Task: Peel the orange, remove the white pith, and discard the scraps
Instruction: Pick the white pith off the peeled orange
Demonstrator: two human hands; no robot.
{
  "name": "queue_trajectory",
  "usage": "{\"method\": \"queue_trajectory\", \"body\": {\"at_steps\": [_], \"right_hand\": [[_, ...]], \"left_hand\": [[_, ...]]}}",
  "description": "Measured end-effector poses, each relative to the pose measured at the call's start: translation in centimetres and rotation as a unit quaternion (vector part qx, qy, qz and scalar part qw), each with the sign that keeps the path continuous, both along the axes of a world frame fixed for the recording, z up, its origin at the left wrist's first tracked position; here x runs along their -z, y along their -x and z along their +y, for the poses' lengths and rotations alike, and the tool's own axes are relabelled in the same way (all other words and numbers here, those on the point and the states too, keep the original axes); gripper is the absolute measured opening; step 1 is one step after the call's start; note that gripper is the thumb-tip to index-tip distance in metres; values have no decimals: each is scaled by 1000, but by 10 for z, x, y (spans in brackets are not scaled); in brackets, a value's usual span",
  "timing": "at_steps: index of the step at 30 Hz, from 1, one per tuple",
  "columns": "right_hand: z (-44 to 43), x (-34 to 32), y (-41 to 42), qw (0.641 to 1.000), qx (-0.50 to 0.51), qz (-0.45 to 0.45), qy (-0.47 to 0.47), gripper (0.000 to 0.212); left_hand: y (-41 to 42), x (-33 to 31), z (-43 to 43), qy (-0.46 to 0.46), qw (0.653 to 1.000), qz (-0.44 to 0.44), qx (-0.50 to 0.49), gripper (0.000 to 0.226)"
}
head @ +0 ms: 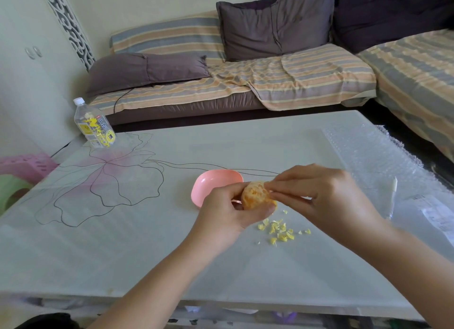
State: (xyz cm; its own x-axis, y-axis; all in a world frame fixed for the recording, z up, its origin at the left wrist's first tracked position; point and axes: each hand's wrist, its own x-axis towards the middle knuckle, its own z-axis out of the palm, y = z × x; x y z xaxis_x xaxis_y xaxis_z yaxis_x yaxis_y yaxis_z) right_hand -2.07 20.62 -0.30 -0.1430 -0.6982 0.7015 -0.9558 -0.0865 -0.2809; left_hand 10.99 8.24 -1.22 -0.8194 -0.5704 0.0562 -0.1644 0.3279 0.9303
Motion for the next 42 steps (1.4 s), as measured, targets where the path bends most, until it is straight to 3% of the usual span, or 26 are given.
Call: {"method": "queue_trajectory", "body": {"at_steps": [9,15,25,36,42], "right_hand": [[-2,-3,1,998,10,51,35,12],[-2,-3,3,991,25,111,66,22],[3,-6,5,984,37,147,90,18],[-3,-8,-3,993,60,49,88,17],[5,-16,-3,982,-18,-186,22,10]], "left_hand": [[4,-8,10,69,997,37,-30,14],[6,-16,11,135,989,37,-46,17],[5,-23,16,107,993,43,-34,13],[1,-24,12,118,991,51,-20,17],[-1,-26,8,68,996,52,-4,21]]}}
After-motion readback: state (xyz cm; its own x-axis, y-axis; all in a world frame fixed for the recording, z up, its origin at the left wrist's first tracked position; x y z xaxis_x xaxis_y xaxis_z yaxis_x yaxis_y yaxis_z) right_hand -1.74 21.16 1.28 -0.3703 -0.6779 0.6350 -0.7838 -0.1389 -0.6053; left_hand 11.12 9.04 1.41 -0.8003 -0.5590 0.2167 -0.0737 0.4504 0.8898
